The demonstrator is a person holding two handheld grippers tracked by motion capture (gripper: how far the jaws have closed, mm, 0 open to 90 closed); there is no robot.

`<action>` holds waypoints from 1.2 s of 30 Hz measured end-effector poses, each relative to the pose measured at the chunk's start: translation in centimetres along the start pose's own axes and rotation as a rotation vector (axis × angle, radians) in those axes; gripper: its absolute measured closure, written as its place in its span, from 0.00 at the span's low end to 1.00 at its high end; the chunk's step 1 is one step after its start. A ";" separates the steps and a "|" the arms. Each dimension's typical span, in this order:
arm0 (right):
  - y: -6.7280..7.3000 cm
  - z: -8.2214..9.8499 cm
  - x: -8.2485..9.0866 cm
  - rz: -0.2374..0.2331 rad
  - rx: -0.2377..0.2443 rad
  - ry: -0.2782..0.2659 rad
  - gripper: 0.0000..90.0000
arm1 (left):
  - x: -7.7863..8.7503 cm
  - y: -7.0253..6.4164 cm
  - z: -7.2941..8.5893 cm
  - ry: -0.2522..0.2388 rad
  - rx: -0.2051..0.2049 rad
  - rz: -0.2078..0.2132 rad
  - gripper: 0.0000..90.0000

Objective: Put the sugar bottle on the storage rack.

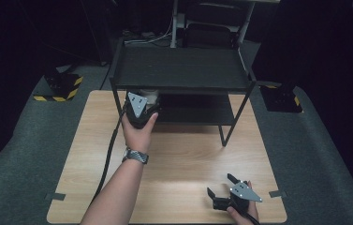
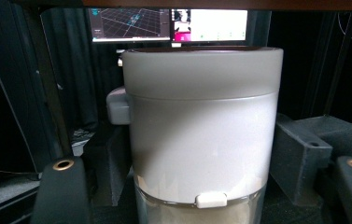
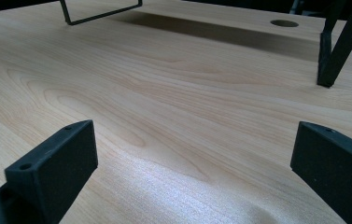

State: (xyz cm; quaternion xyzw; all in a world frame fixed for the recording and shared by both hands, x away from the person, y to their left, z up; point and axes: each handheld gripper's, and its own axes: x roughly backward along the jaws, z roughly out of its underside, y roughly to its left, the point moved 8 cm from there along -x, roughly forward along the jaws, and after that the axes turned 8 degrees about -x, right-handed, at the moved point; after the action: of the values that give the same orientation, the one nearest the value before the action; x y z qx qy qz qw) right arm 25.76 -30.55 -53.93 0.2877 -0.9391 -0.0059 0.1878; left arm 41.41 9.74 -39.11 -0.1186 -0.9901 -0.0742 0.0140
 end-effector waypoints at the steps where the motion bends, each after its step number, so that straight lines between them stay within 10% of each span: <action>1: 0.0 0.0 0.0 0.000 0.000 0.000 0.00 | 0.0 0.0 0.0 -0.001 0.002 0.002 0.34; 10: 0.0 0.0 0.0 0.000 0.004 0.000 0.00 | 0.1 0.1 0.0 0.013 0.007 0.015 0.31; 21: 0.0 0.0 0.0 0.001 0.005 0.001 0.00 | 1.0 -0.1 -0.3 0.009 0.019 0.026 0.05; 36: 0.1 0.0 -0.1 0.006 0.009 0.003 0.00 | 5.1 -0.1 0.5 -0.050 0.004 0.072 0.01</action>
State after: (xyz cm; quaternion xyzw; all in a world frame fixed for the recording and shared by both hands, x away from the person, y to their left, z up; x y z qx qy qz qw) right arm 25.75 -30.42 -53.92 0.2857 -0.9397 -0.0004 0.1881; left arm 36.45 10.85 -39.37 -0.1560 -0.9853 -0.0689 -0.0077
